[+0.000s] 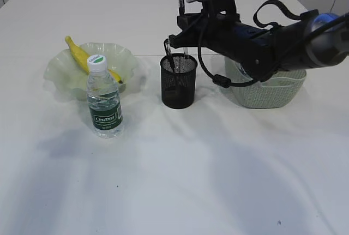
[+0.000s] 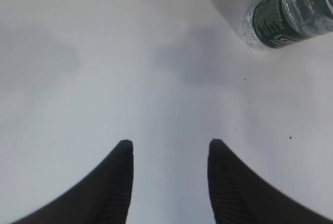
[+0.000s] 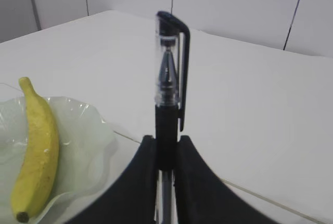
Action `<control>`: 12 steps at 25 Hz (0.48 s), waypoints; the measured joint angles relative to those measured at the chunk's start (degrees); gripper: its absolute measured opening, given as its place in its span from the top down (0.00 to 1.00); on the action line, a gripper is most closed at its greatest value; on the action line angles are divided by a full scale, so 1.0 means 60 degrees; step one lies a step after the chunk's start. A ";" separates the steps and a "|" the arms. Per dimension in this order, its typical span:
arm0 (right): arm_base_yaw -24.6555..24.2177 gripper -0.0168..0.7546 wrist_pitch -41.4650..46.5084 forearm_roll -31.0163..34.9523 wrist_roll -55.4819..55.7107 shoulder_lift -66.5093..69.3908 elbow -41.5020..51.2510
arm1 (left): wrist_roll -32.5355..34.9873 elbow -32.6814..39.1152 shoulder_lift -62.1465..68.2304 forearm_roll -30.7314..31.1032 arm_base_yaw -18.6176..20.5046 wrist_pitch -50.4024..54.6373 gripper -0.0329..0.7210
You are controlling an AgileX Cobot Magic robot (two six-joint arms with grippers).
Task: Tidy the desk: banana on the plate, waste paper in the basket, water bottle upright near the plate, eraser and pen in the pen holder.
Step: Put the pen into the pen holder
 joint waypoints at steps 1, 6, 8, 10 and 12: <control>0.0000 0.92 -0.0031 -0.0092 0.0066 0.0046 -0.0017 | 0.0000 0.0000 0.0000 0.0000 0.0000 -0.0073 0.52; 0.0000 0.92 -0.0031 -0.0234 0.0253 0.0416 -0.0017 | 0.0000 0.0000 0.0000 0.0000 0.0000 -0.0137 0.52; 0.0000 0.92 -0.0031 -0.0270 0.0261 0.0481 -0.0017 | 0.0000 0.0000 0.0000 0.0000 0.0000 -0.0137 0.52; 0.0000 0.92 0.0089 -0.0270 0.0325 0.0503 -0.0017 | 0.0000 0.0000 0.0000 0.0000 0.0000 -0.0154 0.52; 0.0000 0.92 0.0241 -0.0359 0.0385 0.0517 -0.0017 | 0.0000 0.0000 0.0000 0.0000 0.0000 -0.0199 0.52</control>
